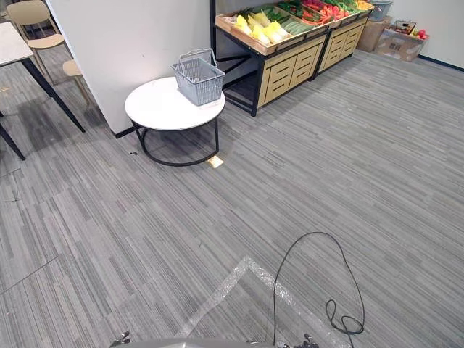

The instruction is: Pick vegetable in the basket

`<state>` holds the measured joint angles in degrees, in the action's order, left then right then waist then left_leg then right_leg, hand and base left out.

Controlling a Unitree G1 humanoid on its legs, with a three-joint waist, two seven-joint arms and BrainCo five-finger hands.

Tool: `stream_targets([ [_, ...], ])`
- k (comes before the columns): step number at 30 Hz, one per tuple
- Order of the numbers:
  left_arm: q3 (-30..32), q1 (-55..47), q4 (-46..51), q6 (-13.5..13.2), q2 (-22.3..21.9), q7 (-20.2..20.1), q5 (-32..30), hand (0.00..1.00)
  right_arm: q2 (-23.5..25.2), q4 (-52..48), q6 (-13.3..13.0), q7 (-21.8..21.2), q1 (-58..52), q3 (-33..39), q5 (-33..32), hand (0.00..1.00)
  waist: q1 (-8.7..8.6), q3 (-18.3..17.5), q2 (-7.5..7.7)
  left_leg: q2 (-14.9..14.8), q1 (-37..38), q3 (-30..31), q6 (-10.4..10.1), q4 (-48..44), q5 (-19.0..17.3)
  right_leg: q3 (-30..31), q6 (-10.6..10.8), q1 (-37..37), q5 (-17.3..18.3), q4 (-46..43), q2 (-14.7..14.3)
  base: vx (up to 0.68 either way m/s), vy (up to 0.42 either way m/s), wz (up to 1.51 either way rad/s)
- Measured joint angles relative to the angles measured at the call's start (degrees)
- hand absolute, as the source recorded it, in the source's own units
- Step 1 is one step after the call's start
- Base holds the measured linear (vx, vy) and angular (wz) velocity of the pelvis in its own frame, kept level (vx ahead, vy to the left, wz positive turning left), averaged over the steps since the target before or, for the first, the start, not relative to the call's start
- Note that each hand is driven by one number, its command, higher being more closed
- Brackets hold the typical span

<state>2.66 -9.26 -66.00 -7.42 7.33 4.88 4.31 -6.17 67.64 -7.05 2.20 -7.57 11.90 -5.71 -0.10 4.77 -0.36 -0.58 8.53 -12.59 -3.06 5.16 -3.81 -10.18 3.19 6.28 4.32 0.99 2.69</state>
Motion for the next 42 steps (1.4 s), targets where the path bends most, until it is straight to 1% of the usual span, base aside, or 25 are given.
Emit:
stream_targets([
  [2, -0.01, -0.04, 0.0, -0.33, -0.05, 0.07, 0.01, 0.0, -0.04, -0.14, -0.75, 0.14, 0.3, -0.03, 0.89, 0.0, -0.01, 0.52, -0.16, -0.17, 0.4, -0.8, -0.03, 0.03, 0.01, -0.36, 0.31, 0.31, 0.2, -0.01, -0.11, -0.01, -0.04, -0.05],
  [5, -0.01, 0.03, 0.29, -1.1, -0.18, 0.06, 0.01, 0.0, -0.1, -0.45, -0.75, 0.04, 0.28, -0.03, 1.31, 0.0, -0.19, 0.72, -0.33, -0.38, 0.89, -0.76, -0.03, 0.07, 0.01, -0.65, 0.95, 0.92, 0.61, -0.1, -0.25, -0.02, -0.044, 0.04],
  [11, -0.04, 0.06, 0.59, -1.45, -0.31, -0.08, -0.01, 0.0, -0.13, -0.45, -0.74, -0.16, 0.31, 0.04, 1.04, 0.0, -0.34, 0.85, -0.46, -0.8, 0.84, -0.72, -0.06, 0.15, 0.16, -1.1, 0.92, 0.87, 0.61, -0.11, -0.62, -0.05, -0.041, 0.03],
  [19, -0.08, 0.17, 0.49, -1.42, -0.24, -0.75, -0.12, 0.0, -0.06, -0.38, -0.61, -0.35, 0.39, 0.23, 0.64, 0.0, -0.53, 1.2, -0.23, -0.82, 0.78, -0.65, -0.07, 0.55, 0.22, -1.72, 0.87, 0.95, 0.6, 0.3, -0.62, -0.02, -0.015, 0.01],
  [21, -0.07, 0.54, 0.06, -1.27, -0.17, -1.15, -0.25, 0.0, 0.08, -0.17, -0.44, -1.38, 0.52, 1.27, 0.62, 0.0, -0.56, 1.37, -0.26, -0.82, 0.69, -0.66, -0.09, 0.56, 0.21, -1.86, 0.87, 1.04, 0.58, 0.64, -0.67, 0.0, -0.016, 0.02],
  [26, -0.07, 0.57, -0.19, -1.14, -0.09, -1.2, -0.53, 0.0, 0.07, -0.15, -0.13, -2.15, 0.63, 1.28, 0.1, 0.0, -1.04, 1.59, -0.04, -0.83, 0.71, -0.9, -0.14, 0.53, 0.18, -1.99, 0.87, 1.39, 0.58, 1.16, -0.76, 0.0, 0.0, 0.0],
  [27, -0.07, 0.58, -0.19, -1.14, -0.09, -1.2, -0.52, 0.0, 0.08, -0.15, 0.05, -2.19, 0.65, 1.31, 0.03, 0.0, -1.07, 1.58, -0.13, -0.83, 0.71, -0.93, -0.14, 0.52, 0.18, -1.99, 0.87, 1.41, 0.58, 1.21, -0.76, 0.0, -0.032, 0.0],
  [28, -0.07, 0.59, -0.19, -1.11, -0.06, -1.2, -0.51, 0.0, 0.07, -0.11, 0.35, -2.24, 0.68, 1.3, 0.02, 0.0, -1.1, 1.84, 0.22, -0.83, 0.7, -0.96, -0.15, 0.53, 0.17, -1.99, 0.88, 1.41, 0.57, 1.28, -0.77, -0.01, -0.032, 0.0],
  [29, -0.07, 0.66, -0.2, -1.06, 0.0, -1.21, -0.51, 0.0, 0.07, 0.16, 0.51, -2.25, 0.85, 1.3, -0.07, 0.0, -1.11, 1.89, 0.08, -0.84, 0.72, -0.97, -0.15, 0.51, 0.17, -1.99, 0.88, 1.5, 0.57, 1.37, -0.79, 0.0, 0.0, 0.0],
  [32, -0.08, 0.76, -0.23, -0.8, 0.11, -1.26, -0.48, 0.0, 0.1, 0.69, 0.55, -2.35, 1.06, 1.29, -1.61, 0.0, -1.11, 2.03, 0.12, -0.9, 0.68, -0.99, -0.15, 0.56, 0.17, -1.99, 0.89, 1.51, 0.56, 1.49, -0.87, -0.01, -0.013, 0.0],
  [42, -0.19, 1.86, -2.24, -0.71, 0.27, -1.28, 0.12, 0.0, 0.11, 0.83, 0.57, -2.4, 1.26, 1.2, -2.03, 0.0, -1.09, 2.3, 0.21, -1.18, 0.59, -1.09, -0.21, 0.62, 0.13, -1.99, 0.97, 1.85, 0.47, 2.32, -1.26, -0.01, -0.022, 0.0],
])
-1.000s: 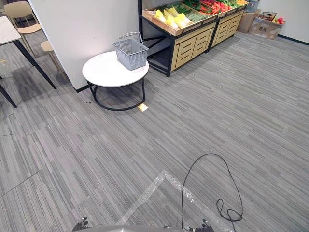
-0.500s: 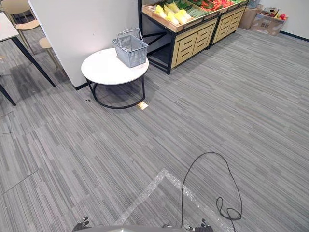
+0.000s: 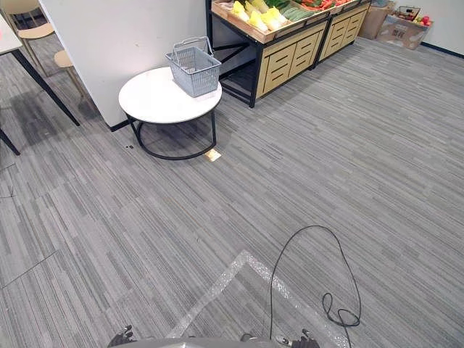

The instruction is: Pick vegetable in the basket

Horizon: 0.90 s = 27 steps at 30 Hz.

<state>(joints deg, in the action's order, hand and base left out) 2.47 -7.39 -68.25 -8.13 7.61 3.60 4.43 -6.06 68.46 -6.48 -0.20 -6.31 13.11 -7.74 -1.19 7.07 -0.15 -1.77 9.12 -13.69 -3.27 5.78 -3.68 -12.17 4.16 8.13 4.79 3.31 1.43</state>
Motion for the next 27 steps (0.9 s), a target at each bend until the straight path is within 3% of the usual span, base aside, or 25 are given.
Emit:
stream_targets([
  [7, -2.41, 0.75, -0.05, 0.02, 0.78, 0.0, -0.01, 0.0, -0.04, 0.01, 0.06, -0.02, 0.51, -0.23, -0.04, 0.0, -0.06, 0.8, 0.65, -0.27, -0.65, -0.48, -0.08, -0.08, -0.05, 0.23, -0.5, -0.51, -0.34, 0.55, -0.36, -0.01, -0.031, -0.02],
  [9, -3.12, 1.65, -0.05, 0.13, 0.89, 0.16, 0.01, 0.0, -0.45, -0.01, 0.07, -0.3, 1.31, -0.85, -0.32, 0.0, -0.15, 1.47, -0.09, -0.78, -1.82, -0.99, -0.17, -0.34, 0.17, 0.23, -0.51, -2.63, -0.28, -1.51, -0.56, -0.04, -0.037, -0.18],
  [10, -3.19, 2.58, -0.01, 0.15, 0.96, 0.24, 0.01, 0.0, -0.87, -0.07, 0.09, -0.35, 2.53, -1.53, -1.28, 0.0, -0.02, 2.42, -0.21, -1.3, -3.01, -1.79, -1.35, -0.36, 1.01, -0.14, -0.62, -5.96, -0.15, -4.97, -0.66, -0.07, -0.028, -0.3],
  [12, -3.17, 4.11, 0.08, 0.4, 1.6, 0.62, 0.7, 0.0, -0.64, -0.51, 0.01, -0.28, 4.56, -1.86, -2.39, 0.0, -0.4, 4.33, 0.33, -1.47, -4.62, -2.06, -2.42, -0.37, 2.45, -0.94, -0.9, -10.17, 1.15, -10.47, -0.05, -0.09, -0.038, -0.13],
  [15, -0.9, 5.06, 1.01, 0.66, 1.61, 1.18, 2.17, 0.0, -0.53, -0.54, -0.04, -0.04, 4.72, -2.3, -2.44, 0.0, -0.15, 5.13, 1.62, -1.23, -4.79, -2.44, -2.34, -1.89, 1.34, -1.49, -3.67, -10.73, 4.88, -12.36, 0.64, -0.04, -0.097, 0.08],
  [17, 2.89, 4.6, 2.2, 0.75, 1.58, 1.13, 2.34, 0.0, -0.52, -0.55, -0.19, -0.03, 4.8, -3.73, -2.56, 0.0, 0.22, 5.94, 2.27, -5.71, -15.44, -4.29, -1.43, -27.31, -4.84, -1.86, -4.93, -8.94, 6.19, -11.35, 0.3, -0.04, -0.216, 0.05],
  [19, 5.41, 3.57, 3.82, 0.52, 0.8, 1.09, 5.74, 0.0, -1.62, -0.59, -0.45, -0.12, 4.48, -5.69, -3.76, 0.0, 0.64, 7.13, 0.7, -11.28, -22.53, -4.79, 1.38, -45.41, -3.45, -2.65, -5.68, -5.14, 6.0, -9.15, -1.63, 0.04, -0.106, -0.05],
  [20, 5.73, 3.05, 4.29, 0.6, -0.21, 0.92, 7.88, 0.0, -2.49, -0.66, -0.51, -0.12, 3.84, -6.9, -4.16, 0.0, 1.44, 7.76, 0.1, -12.53, -25.46, -3.28, 1.77, -53.07, -3.3, -2.65, -6.03, -2.43, 6.11, -8.11, -2.42, 0.13, -0.021, -0.07],
  [21, 5.73, 2.78, 4.33, 0.64, -0.44, 0.88, 8.87, 0.0, -2.6, -0.51, -0.41, -0.07, 3.51, -6.9, -4.29, 0.0, 1.72, 7.9, -0.2, -11.78, -26.69, -1.8, 0.87, -54.54, -3.94, -2.4, -6.53, -1.01, 6.55, -7.87, -2.21, 0.15, 0.003, -0.1],
  [22, 5.72, 2.39, 4.33, 0.65, -0.65, 0.76, 8.98, 0.0, -2.55, -0.52, -0.39, -0.08, 3.75, -6.91, -4.55, 0.0, 1.98, 7.87, -0.16, -10.46, -27.91, -1.05, 0.4, -53.58, -4.43, -1.69, -6.45, -0.37, 6.73, -7.44, -1.76, 0.24, 0.056, -0.37],
  [23, 5.69, 1.93, 4.28, 0.81, -1.42, 0.51, 8.99, 0.0, -2.86, -0.55, -0.42, -0.17, 4.46, -6.92, -4.54, 0.0, 3.19, 7.91, -0.18, -8.41, -29.56, -1.01, 0.13, -47.46, -4.94, 0.14, -6.37, -0.14, 6.81, -6.86, -0.73, 0.24, 0.071, -0.47],
  [25, 5.7, 1.28, 4.3, 0.8, -1.7, 0.32, 9.47, 0.0, -2.96, -0.6, -0.41, -0.24, 5.04, -7.03, -4.54, 0.0, 3.68, 7.93, -0.24, -6.53, -30.63, -1.07, -0.06, -37.8, -4.09, 1.38, -5.95, 0.09, 7.08, -5.91, 0.09, 0.29, 0.099, -0.41],
  [27, 4.5, 0.18, 4.26, 0.84, -2.18, 0.24, 9.4, 0.0, -3.27, -1.85, -0.46, -0.29, 5.38, -7.96, -4.48, 0.0, 4.24, 7.98, -1.79, -4.07, -30.22, 1.94, -2.44, -13.61, 4.55, 2.81, -4.81, 1.67, 7.9, -3.92, 0.17, 0.4, 0.141, -0.32],
])
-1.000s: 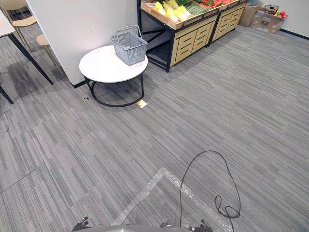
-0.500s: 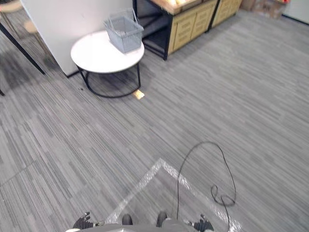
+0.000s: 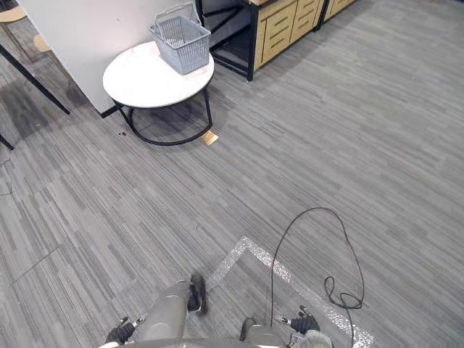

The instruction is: Pick vegetable in the basket

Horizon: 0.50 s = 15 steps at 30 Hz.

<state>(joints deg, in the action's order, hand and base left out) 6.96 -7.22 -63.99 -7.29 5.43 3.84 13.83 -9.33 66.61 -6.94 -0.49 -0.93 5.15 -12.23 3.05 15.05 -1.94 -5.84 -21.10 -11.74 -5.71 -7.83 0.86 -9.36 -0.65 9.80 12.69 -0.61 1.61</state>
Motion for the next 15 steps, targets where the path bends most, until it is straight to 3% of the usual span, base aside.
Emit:
stream_targets([
  [2, -0.87, -0.14, -0.07, 0.13, -1.12, 0.03, -0.55, 0.0, -1.02, -0.51, -0.15, -0.01, 0.49, -1.55, 0.01, 0.0, 1.37, -0.1, -2.28, -1.34, -1.92, 1.94, -0.71, 6.86, 1.61, 1.73, 1.8, 1.99, 1.54, 1.18, -1.04, 0.54, 0.244, -0.43],
  [3, -1.12, -0.15, -0.2, 0.25, -1.25, 0.03, -0.57, 0.0, -0.94, -0.51, -0.18, -0.02, 0.67, -1.76, 0.02, 0.0, 1.85, -0.18, -2.67, -1.9, -2.58, 1.78, -0.63, 6.83, 1.65, 2.11, 2.82, 3.05, 2.22, 1.31, -1.04, 0.55, 0.313, -0.49],
  [4, -0.96, -0.32, -0.74, 0.24, -0.69, 0.01, -0.6, 0.0, 0.11, -0.41, -0.33, -0.03, 0.76, -1.92, 0.03, 0.0, 2.22, -0.14, -1.54, -1.29, -2.5, 1.16, 1.92, 3.57, 6.92, 2.69, 3.85, 5.69, 3.95, 1.57, 0.68, 0.57, 0.293, -0.4],
  [5, -0.96, -0.4, -1.21, 0.01, 0.3, 0.03, -0.72, 0.0, 1.81, -0.34, -0.83, -0.14, 1.25, -1.94, 0.06, 0.0, 2.46, -1.22, 0.68, 0.65, -2.64, -0.24, 3.51, 0.63, 8.83, 3.54, 3.71, 6.26, 4.51, 0.81, 3.35, 0.57, 0.259, -0.34],
  [6, -0.98, -0.28, -1.18, -0.14, 0.92, 0.05, -1.03, 0.0, 2.62, -0.64, -1.03, -0.35, 1.6, -2.04, 0.19, 0.0, 2.35, -1.73, 1.89, 1.74, -2.98, -0.67, 5.02, -0.4, 8.04, 4.0, 3.91, 5.48, 4.21, -0.75, 4.81, 0.58, 0.209, -0.22],
  [8, -0.75, 0.5, -1.26, -0.23, 2.04, 0.31, -1.61, 0.0, 3.92, -0.93, -1.86, -1.33, 2.0, -1.94, 0.91, 0.0, 1.93, -2.97, 4.03, 4.62, -2.39, -2.65, 10.07, -3.23, 4.34, 6.95, 5.39, 0.71, 1.8, -11.64, 8.41, 0.61, 0.21, -0.01],
  [9, -0.47, 0.58, -1.15, -0.18, 2.08, 0.33, -1.68, 0.0, 3.88, -0.78, -1.8, -1.42, 1.98, -1.62, 1.0, 0.0, 1.69, -2.99, 4.22, 5.17, -1.24, -2.93, 10.22, -3.74, 2.89, 7.46, 5.92, -0.23, 0.25, -15.28, 9.09, 0.63, 0.222, 0.0],
  [10, 0.28, 0.52, -0.95, -0.16, 2.04, 0.39, -1.68, 0.0, 3.86, -0.19, -1.6, -1.4, 1.78, -0.88, 1.01, 0.0, 1.68, -2.88, 4.41, 5.86, 1.37, -3.23, 10.47, -4.17, 0.37, 8.32, 6.53, -2.53, -3.35, -23.31, 9.77, 0.62, 0.241, -0.12],
  [11, 0.68, 0.01, -0.92, -0.11, 1.96, 0.51, -1.68, 0.0, 3.87, -0.45, -1.33, -1.4, 0.68, -0.94, 1.02, 0.0, 1.45, -2.8, 4.73, 6.83, 7.7, -3.48, 10.76, -2.62, -2.93, 8.3, 8.6, -7.63, -15.74, -38.35, 11.43, 0.62, 0.255, -0.16],
  [12, 0.39, -0.17, -0.9, -0.06, 2.17, 0.51, -1.69, 0.0, 3.96, -0.52, -1.33, -1.42, 0.24, -1.01, 1.04, 0.0, 1.22, -2.82, 4.85, 7.22, 10.48, -3.44, 10.77, -1.61, -4.03, 8.1, 9.39, -9.8, -19.03, -44.67, 12.28, 0.6, 0.247, -0.11],
  [13, -0.06, -0.39, -0.85, -0.01, 2.52, 0.57, -1.7, 0.0, 4.28, -0.85, -1.35, -1.64, -0.13, -0.65, 0.8, 0.0, 0.55, -2.8, 4.97, 7.82, 14.2, -3.27, 10.63, -0.86, -5.8, 7.2, 9.06, -13.51, -18.79, -54.22, 13.79, 0.6, 0.22, -0.03],
  [14, -0.5, -0.36, -0.91, 0.07, 2.79, 0.7, -1.72, 0.0, 4.18, -2.19, -1.8, -1.72, -0.12, -0.71, 1.02, 0.0, -0.86, -2.74, 5.02, 8.46, 19.18, -3.03, 10.52, 0.57, -7.75, 5.22, 7.09, -18.06, -16.43, -62.9, 15.1, 0.72, 0.226, -0.02],
  [15, -0.68, -0.14, -0.91, 0.11, 2.81, 0.85, -1.81, 0.0, 4.19, -3.11, -1.98, -1.81, -0.12, -0.63, 1.01, 0.0, -1.57, -2.6, 4.8, 8.61, 22.9, -2.81, 10.52, 1.85, -8.92, 3.52, 6.06, -21.02, -13.91, -66.09, 15.35, 0.6, 0.164, -0.04],
])
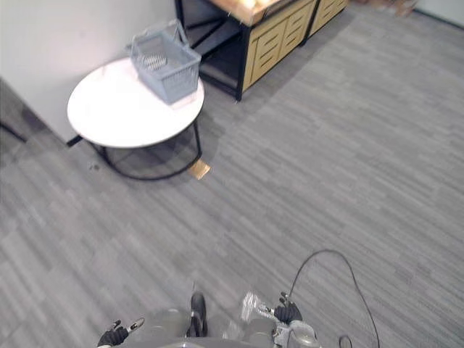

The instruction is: Pick vegetable in the basket

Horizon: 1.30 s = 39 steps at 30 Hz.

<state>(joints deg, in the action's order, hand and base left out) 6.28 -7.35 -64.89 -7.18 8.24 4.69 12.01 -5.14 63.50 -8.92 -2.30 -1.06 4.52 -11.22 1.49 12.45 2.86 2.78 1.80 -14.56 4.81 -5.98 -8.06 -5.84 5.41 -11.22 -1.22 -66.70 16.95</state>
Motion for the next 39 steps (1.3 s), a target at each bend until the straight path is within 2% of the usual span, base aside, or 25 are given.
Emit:
stream_targets([
  [2, -1.56, 1.77, 0.25, -0.03, 0.26, 0.16, -0.3, 0.0, -0.03, -1.49, -0.6, -0.07, 0.15, 1.6, -0.05, 0.0, -0.68, 0.3, -0.5, -0.13, 7.75, 0.9, -1.03, 2.7, -1.75, -6.35, -0.8, -5.72, 8.79, 1.48, -0.09, 0.61, 0.088, 0.18],
  [4, -1.61, 3.07, 1.47, -0.17, -0.07, 0.2, -0.54, 0.0, -0.16, -1.93, -0.64, -0.16, 0.37, 2.91, -0.16, 0.0, -1.83, 0.41, -0.6, -0.71, 11.6, 2.25, -1.93, 3.25, -2.38, -10.75, -1.73, -8.69, 11.38, 12.5, -1.1, 0.71, -0.023, 0.61],
  [5, -1.64, 3.87, 2.36, -0.57, -1.1, 0.44, -0.55, 0.0, -0.66, -1.96, -0.62, -0.13, 0.43, 4.01, -0.23, 0.0, -2.9, 0.77, -1.26, -1.98, 13.87, 4.19, -1.95, 3.14, -3.31, -11.18, -1.34, -9.49, 10.59, 27.24, -3.29, 0.58, -0.109, 0.91],
  [7, -2.11, 4.86, 3.0, -1.05, -1.93, 0.59, -0.54, 0.0, -1.32, -1.75, -0.42, 0.18, -0.2, 4.11, -0.07, 0.0, -3.29, 1.12, -1.75, -3.28, 15.59, 5.98, -2.37, 3.2, -4.64, -8.31, -0.42, -9.63, 6.3, 44.51, -5.11, 0.59, -0.201, 0.99],
  [8, -2.61, 4.93, 3.69, -1.34, -2.64, 0.62, -0.49, 0.0, -1.33, -1.2, -0.29, 0.31, -1.02, 4.24, -0.07, 0.0, -3.23, 1.3, -1.09, -3.53, 16.76, 7.2, -3.22, 3.47, -5.72, -4.81, 1.8, -9.66, 1.53, 57.04, -5.16, 0.74, -0.315, 1.0],
  [9, -2.58, 4.76, 3.33, -1.55, -3.06, 0.66, -0.39, 0.0, -1.2, -0.65, -0.03, 0.35, -1.28, 4.19, 0.01, 0.0, -3.09, 1.39, -0.33, -3.44, 18.14, 9.32, -4.09, 3.58, -7.41, -0.84, 2.86, -10.92, 1.23, 60.47, -4.1, 0.64, -0.302, 1.01],
  [10, -2.41, 4.53, 3.28, -1.58, -3.03, 0.59, -0.37, 0.0, -1.17, 0.0, 0.25, 0.3, -1.45, 4.38, 0.03, 0.0, -3.21, 1.3, -0.07, -3.68, 19.02, 10.77, -4.46, 3.5, -8.56, 0.26, 2.48, -11.27, 1.56, 59.63, -3.63, 0.66, -0.357, 0.94],
  [11, -1.37, 4.31, 3.07, -1.5, -3.34, 0.65, -0.34, 0.0, -1.42, 0.96, 0.75, 0.2, -1.47, 5.53, 0.21, 0.0, -3.43, 1.45, -0.64, -5.16, 20.72, 13.22, -5.19, 2.06, -10.32, 0.65, 2.84, -11.82, -3.84, 55.14, -4.29, 0.53, -0.303, 0.61],
  [12, -0.93, 4.14, 2.54, -1.53, -3.92, 0.63, -0.41, 0.0, -1.71, 1.64, 1.04, 0.22, -1.4, 6.27, 0.57, 0.0, -3.22, 1.26, -1.69, -6.33, 20.4, 14.0, -5.24, 0.16, -10.43, 0.36, 2.75, -12.5, -4.48, 52.29, -4.93, 0.66, -0.392, 0.51],
  [13, 0.4, 3.99, 1.84, -1.57, -5.42, 0.82, 0.29, 0.0, -2.52, 2.45, 0.93, 0.28, -1.39, 6.95, 1.29, 0.0, -3.01, 0.79, -3.91, -8.88, 18.08, 15.02, -5.81, -6.56, -9.76, -0.16, 2.53, -12.65, -4.54, 48.64, -6.73, 0.78, -0.466, 0.18],
  [14, 0.98, 3.86, 1.52, -1.62, -6.88, 0.73, 0.41, 0.0, -3.82, 2.67, 1.02, 0.16, -1.01, 6.95, 1.88, 0.0, -2.88, 0.47, -6.7, -12.3, 12.92, 15.29, -8.13, -18.19, -5.73, -2.13, -0.94, -11.0, -1.85, 47.57, -9.1, 0.79, -0.458, 0.15],
  [15, 1.06, 3.94, 1.51, -1.6, -6.97, 0.54, 0.39, 0.0, -4.1, 2.69, 1.19, 0.24, -0.74, 6.85, 2.39, 0.0, -2.97, 0.48, -7.35, -13.41, 10.27, 15.35, -9.02, -23.4, -2.11, -3.43, -1.47, -9.69, -0.83, 47.62, -9.75, 0.79, -0.431, 0.12],
  [17, 2.08, 5.02, 0.98, -1.25, -6.98, 0.4, 1.09, 0.0, -4.07, 3.09, 1.48, 0.45, -1.27, 5.53, 2.46, 0.0, -2.95, 1.47, -6.94, -17.41, 2.17, 13.54, -11.42, -40.11, 14.28, -5.31, -3.76, -2.6, 1.73, 50.75, -11.38, 0.54, -0.245, 0.2],
  [18, 2.29, 5.18, 1.22, -1.41, -6.81, 0.22, 1.46, 0.0, -4.13, 3.31, 1.59, 0.55, -1.33, 5.14, 2.45, 0.0, -2.7, 1.77, -6.94, -19.18, -0.12, 11.47, -10.51, -45.62, 12.23, -5.46, -4.64, -0.11, 2.31, 51.83, -11.95, 0.52, -0.211, 0.09],
  [20, 3.92, 5.29, 1.76, -1.66, -6.28, -0.07, 3.14, 0.0, -4.13, 3.51, 2.06, 0.67, -1.22, 4.11, 2.49, 0.0, -2.33, 2.27, -6.02, -21.72, -6.89, 3.52, -8.51, -56.46, 3.9, -6.59, -5.64, 9.7, 3.01, 57.17, -12.02, 0.7, -0.288, 0.07],
  [24, 4.92, 5.45, 3.52, -2.33, -6.23, -0.2, 3.55, 0.0, -4.14, 3.69, 2.01, 0.81, 0.0, 3.95, 2.48, 0.0, -0.69, 2.29, -5.91, -19.98, -15.24, -4.22, -9.2, -43.99, -0.66, -8.1, -4.39, 17.94, 3.49, 64.24, -10.97, 0.47, -0.086, 0.04],
  [26, 4.53, 5.78, 3.55, -2.28, -6.21, 0.07, 3.46, 0.0, -3.95, 3.54, 1.96, 0.85, -0.32, 3.92, 2.45, 0.0, -0.07, 2.21, -5.63, -17.34, -15.48, -9.1, -9.35, -26.42, 0.07, -9.62, -2.31, 21.26, 4.89, 66.02, -9.32, 0.44, 0.099, 0.27],
  [27, 3.36, 5.62, 3.34, -2.26, -6.28, 0.29, 3.42, 0.0, -4.03, 2.18, 1.88, 0.89, -1.36, 3.69, 2.43, 0.0, -0.05, 1.77, -6.02, -13.82, -14.39, -9.81, -9.85, -11.63, 4.79, -10.71, -0.43, 23.31, 6.34, 66.8, -8.88, 0.41, 0.151, 0.37],
  [28, 2.82, 5.29, 3.29, -2.24, -6.39, 0.4, 3.38, 0.0, -4.4, 2.0, 1.81, 0.91, -1.58, 3.38, 2.42, 0.0, -0.03, 1.38, -6.65, -13.2, -14.19, -9.55, -9.77, -6.89, 7.38, -10.95, 0.33, 23.76, 7.1, 66.82, -9.27, 0.44, 0.205, 0.29],
  [29, 2.43, 4.69, 3.22, -2.24, -6.7, 0.53, 3.5, 0.0, -5.29, 1.97, 1.83, 0.93, -1.69, 2.42, 2.43, 0.0, 0.21, 0.72, -7.81, -13.26, -14.04, -8.64, -6.96, -2.77, 12.6, -10.8, 1.42, 24.47, 8.41, 66.67, -10.38, 0.45, 0.214, 0.26],
  [30, 2.68, 5.15, 3.04, -2.19, -5.73, 0.74, 3.38, 0.0, -4.41, 2.08, 1.93, 1.17, -1.12, 0.71, 2.45, 0.0, 0.12, -0.03, -5.21, -10.54, -13.24, -8.47, -3.13, -2.14, 13.25, -10.92, 2.18, 25.42, 9.14, 66.47, -8.5, 0.44, 0.209, 0.25],
  [33, 2.49, 5.06, 2.14, -2.18, -2.83, 0.75, 3.4, 0.0, -0.31, 1.39, 1.01, 0.8, -1.05, -1.11, 2.5, 0.0, 0.33, -2.32, 0.42, -5.76, -11.32, -8.52, -2.18, 1.35, 11.69, -10.78, 2.22, 24.79, 9.02, 63.5, -4.63, 0.38, 0.15, 0.3],
  [35, 2.6, 5.07, 1.45, -2.11, -2.46, 1.25, 3.38, 0.0, 0.57, 1.07, 0.96, 0.72, -0.71, -1.28, 2.67, 0.0, 0.41, -2.57, 0.39, -4.96, -8.76, -8.47, -2.46, 2.07, 9.29, -9.1, 3.34, 22.17, 8.29, 54.64, -2.98, 0.34, 0.133, 0.01],
  [38, 0.73, 4.17, 0.83, -1.32, -1.77, 1.76, 2.9, 0.0, 0.51, -1.0, 0.55, 0.54, -0.54, -2.61, 4.09, 0.0, -0.23, -1.91, -1.52, -5.59, -2.46, -8.39, -3.23, 3.08, 5.39, -3.86, 7.32, 10.39, 1.4, 25.42, -0.02, 0.28, 0.114, -0.12],
  [39, 0.02, 4.09, 0.43, -1.12, -1.31, 1.81, 2.89, 0.0, 0.52, -1.49, 0.46, 0.54, -0.57, -2.59, 4.17, 0.0, -0.53, -1.88, -1.38, -5.6, -1.2, -8.13, -2.97, 2.95, 4.34, -3.9, 7.23, 8.4, 2.22, 20.44, 0.41, 0.24, 0.039, 0.16],
])
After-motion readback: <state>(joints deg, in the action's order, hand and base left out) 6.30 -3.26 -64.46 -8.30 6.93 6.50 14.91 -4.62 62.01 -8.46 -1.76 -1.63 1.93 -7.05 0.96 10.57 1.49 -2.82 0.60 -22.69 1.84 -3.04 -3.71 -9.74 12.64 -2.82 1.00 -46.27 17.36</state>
